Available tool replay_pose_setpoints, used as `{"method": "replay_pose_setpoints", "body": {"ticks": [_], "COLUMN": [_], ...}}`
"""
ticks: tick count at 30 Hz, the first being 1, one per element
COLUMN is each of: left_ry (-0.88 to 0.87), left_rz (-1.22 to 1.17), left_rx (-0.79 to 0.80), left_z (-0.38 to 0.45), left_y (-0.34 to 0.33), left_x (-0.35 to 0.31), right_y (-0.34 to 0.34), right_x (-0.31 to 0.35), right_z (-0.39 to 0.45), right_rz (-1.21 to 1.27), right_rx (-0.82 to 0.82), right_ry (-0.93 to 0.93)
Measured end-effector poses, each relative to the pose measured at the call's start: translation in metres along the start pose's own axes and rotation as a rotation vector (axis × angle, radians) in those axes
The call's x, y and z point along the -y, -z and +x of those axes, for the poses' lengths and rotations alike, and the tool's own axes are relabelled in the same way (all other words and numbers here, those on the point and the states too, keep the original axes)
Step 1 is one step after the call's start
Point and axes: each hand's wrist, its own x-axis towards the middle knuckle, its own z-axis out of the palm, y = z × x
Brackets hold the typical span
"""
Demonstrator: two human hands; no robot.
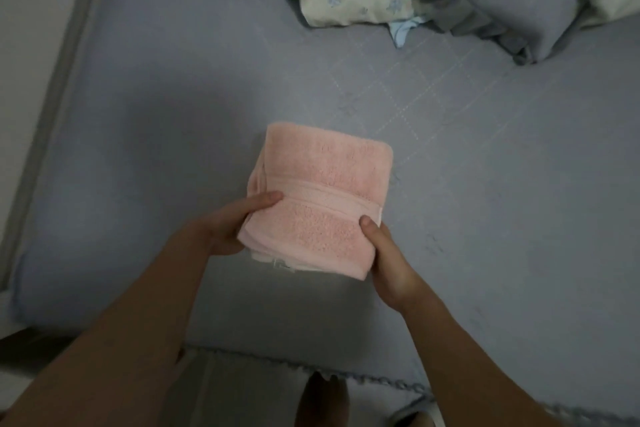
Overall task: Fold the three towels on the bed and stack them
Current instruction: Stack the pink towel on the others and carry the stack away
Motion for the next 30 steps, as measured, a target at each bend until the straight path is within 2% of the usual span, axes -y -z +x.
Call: {"method": "replay_pose_setpoints", "body": {"ticks": [3, 6, 9, 13, 17, 22, 30], "left_ry": [-0.012, -0.116, -0.212, -0.247, -0.235, -0.241, -0.099], "left_rz": [-0.023, -0.049, -0.013, 0.145, 0.275, 0.513, 0.842], "left_rx": [-0.029, -0.004, 0.011, 0.071, 0.159, 0.308, 0.621], "left_z": [-0.014, -0.045, -0.094, -0.162, -0.217, -0.258, -0.236], "left_y": [-0.034, -0.088, -0.163, -0.284, -0.413, -0.574, -0.793], "left_x": [0.022, 0.056, 0.086, 0.123, 0.164, 0.236, 0.344], "right_y": [0.015, 0.041, 0.075, 0.131, 0.190, 0.265, 0.401], "right_x": [0.008, 0.012, 0.018, 0.016, -0.005, -0.052, -0.110], "right_z": [-0.028, -0.088, -0.183, -0.332, -0.467, -0.618, -0.770], "right_rz": [-0.017, -0.002, -0.003, 0.017, 0.089, 0.232, 0.514], "right_rx": [0.010, -0.045, -0.086, -0.163, -0.298, -0.579, -0.891], "right_ry": [0.000, 0.018, 0.155, 0.311, 0.483, 0.659, 0.801]}}
